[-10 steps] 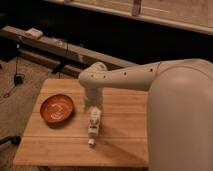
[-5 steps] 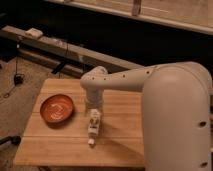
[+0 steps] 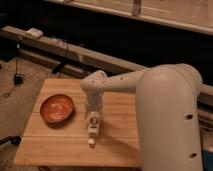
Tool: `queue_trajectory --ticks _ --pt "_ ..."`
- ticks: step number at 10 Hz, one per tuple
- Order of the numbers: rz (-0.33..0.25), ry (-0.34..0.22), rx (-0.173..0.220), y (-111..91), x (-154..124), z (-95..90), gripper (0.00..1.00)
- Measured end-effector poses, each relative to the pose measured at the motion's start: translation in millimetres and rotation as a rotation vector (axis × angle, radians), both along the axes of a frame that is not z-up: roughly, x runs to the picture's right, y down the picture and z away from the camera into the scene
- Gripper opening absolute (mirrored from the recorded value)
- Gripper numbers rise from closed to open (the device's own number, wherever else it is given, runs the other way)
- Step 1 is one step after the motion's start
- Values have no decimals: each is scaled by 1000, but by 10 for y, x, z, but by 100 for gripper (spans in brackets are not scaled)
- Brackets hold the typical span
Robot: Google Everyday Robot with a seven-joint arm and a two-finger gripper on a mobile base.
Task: Place the bottle in the ceramic bowl
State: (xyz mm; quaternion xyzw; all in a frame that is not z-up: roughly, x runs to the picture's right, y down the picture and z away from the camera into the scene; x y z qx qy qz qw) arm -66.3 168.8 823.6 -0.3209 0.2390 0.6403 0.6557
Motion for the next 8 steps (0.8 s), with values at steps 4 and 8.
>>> queue_trajectory --ticks 4,8 --pt "-4 9 -19 112 11 134 59" --pt "-24 8 -32 227 8 232 22"
